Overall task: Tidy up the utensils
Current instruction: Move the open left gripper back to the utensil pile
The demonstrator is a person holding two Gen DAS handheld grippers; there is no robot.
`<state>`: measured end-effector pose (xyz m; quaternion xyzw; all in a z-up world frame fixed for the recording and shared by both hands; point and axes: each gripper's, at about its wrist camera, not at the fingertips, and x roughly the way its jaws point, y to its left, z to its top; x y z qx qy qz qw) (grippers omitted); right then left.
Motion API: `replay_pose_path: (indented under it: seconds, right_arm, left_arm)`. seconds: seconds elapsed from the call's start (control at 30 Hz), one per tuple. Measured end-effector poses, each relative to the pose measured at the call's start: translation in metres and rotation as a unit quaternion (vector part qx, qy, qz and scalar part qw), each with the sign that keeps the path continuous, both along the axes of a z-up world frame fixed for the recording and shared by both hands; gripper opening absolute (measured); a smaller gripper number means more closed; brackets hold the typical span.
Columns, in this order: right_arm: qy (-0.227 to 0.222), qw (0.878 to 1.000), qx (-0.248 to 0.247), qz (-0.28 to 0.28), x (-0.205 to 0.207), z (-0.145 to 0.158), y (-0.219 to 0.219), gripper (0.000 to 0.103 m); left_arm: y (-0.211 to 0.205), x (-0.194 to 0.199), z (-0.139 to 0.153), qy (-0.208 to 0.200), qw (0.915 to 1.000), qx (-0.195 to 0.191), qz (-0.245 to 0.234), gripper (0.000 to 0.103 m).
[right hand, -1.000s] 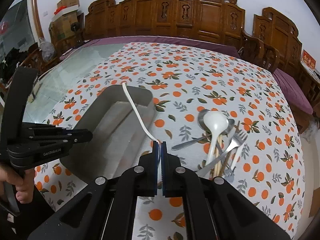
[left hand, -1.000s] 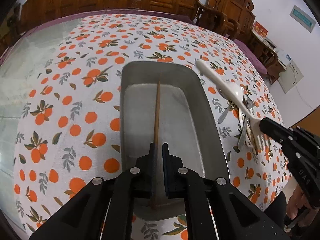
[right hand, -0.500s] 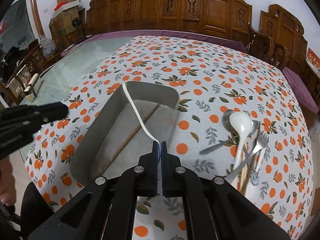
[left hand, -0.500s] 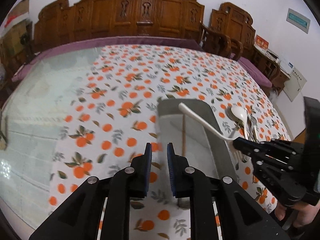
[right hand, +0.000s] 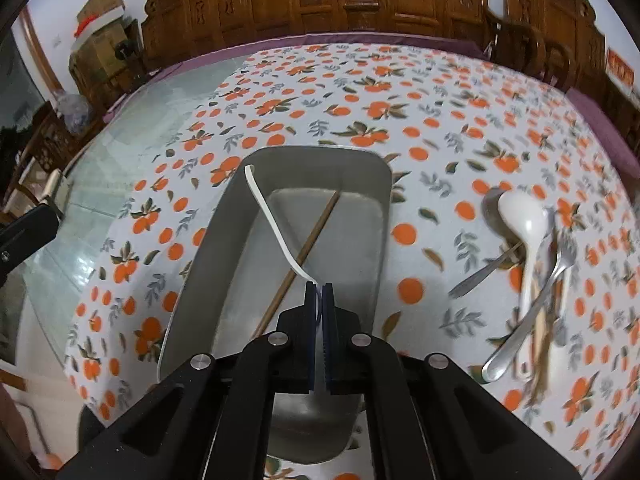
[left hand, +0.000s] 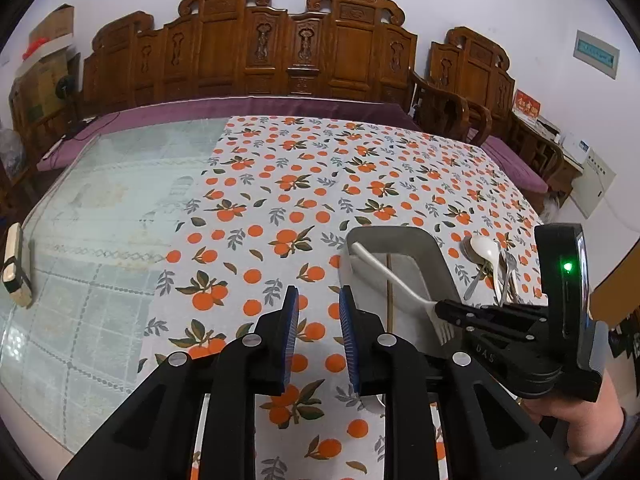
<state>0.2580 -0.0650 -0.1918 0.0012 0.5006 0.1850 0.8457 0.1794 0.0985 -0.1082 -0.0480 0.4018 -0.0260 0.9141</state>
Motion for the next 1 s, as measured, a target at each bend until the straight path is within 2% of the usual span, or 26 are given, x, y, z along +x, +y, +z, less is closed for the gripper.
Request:
replay_pose_path:
  seconds: [0.3,0.43,0.6,0.8,0.87,1.0]
  right_arm:
    - [-0.017,0.998,0.034,0.048,-0.015,0.01,-0.002,0.007]
    - [-0.045,0.996,0.034,0.068,-0.027,0.023,-0.017,0.007]
    - [-0.077,0.993,0.032,0.081,-0.043,0.036,-0.047,0.007]
    - [-0.114,0.991,0.016,0.065,-0.052,0.044,-0.097,0.007]
    - [-0.117,0.992,0.014,0.055,-0.05,0.043,-0.112,0.02]
    - [-0.117,0.993,0.008,0.023,-0.045,0.039,-0.151,0.021]
  left_arm:
    - [-0.006,-0.004,-0.005,0.005,1.0,0.003,-0.003,0.022]
    - [-0.017,-0.007,-0.007,0.003,0.9999,0.008,-0.007,0.027]
    - [-0.037,-0.012,-0.009,-0.002,0.9996,0.019,-0.019,0.027]
    - [-0.064,-0.016,-0.008,-0.012,0.9989,0.017,-0.042,0.035]
    - [-0.075,-0.015,-0.008,-0.012,0.9986,0.015,-0.05,0.038]
    - [-0.095,-0.012,-0.009,-0.011,0.9978,0.012,-0.065,0.039]
